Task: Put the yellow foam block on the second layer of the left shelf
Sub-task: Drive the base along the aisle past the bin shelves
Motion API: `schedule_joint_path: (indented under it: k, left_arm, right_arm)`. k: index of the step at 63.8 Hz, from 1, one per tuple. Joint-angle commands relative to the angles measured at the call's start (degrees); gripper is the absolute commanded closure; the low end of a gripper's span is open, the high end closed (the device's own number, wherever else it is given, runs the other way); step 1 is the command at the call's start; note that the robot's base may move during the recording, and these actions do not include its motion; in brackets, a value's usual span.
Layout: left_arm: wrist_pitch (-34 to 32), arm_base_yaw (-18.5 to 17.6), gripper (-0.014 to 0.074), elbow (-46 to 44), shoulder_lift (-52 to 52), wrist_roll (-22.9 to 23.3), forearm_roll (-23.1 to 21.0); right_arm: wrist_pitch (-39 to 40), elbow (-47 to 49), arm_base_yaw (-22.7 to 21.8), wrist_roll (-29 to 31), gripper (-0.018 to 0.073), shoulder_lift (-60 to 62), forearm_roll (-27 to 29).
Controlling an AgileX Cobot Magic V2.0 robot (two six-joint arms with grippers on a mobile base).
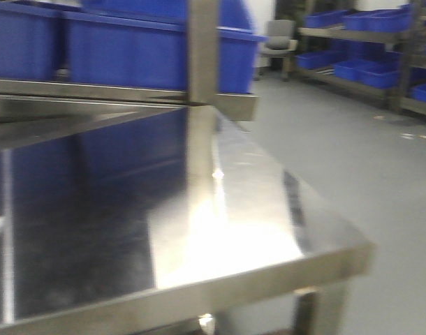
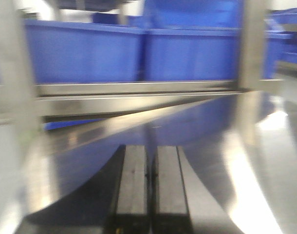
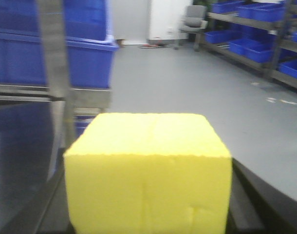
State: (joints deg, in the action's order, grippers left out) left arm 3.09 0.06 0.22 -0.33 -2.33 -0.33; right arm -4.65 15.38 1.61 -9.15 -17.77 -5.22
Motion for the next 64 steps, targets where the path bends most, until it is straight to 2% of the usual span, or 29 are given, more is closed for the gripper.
schedule_joint_path:
  k: [1, 64]
  left_arm:
    - [-4.7, -0.3, 0.0472, 1.5, -1.1, 0.2, -0.3]
    - [-4.7, -0.3, 0.0472, 1.5, -1.1, 0.2, -0.3]
  right_arm:
    - [5.0, 1.7, -0.4, 0.5, 0.0096, -0.4, -0.6]
    - [5.0, 1.7, -0.4, 0.5, 0.0096, -0.4, -0.6]
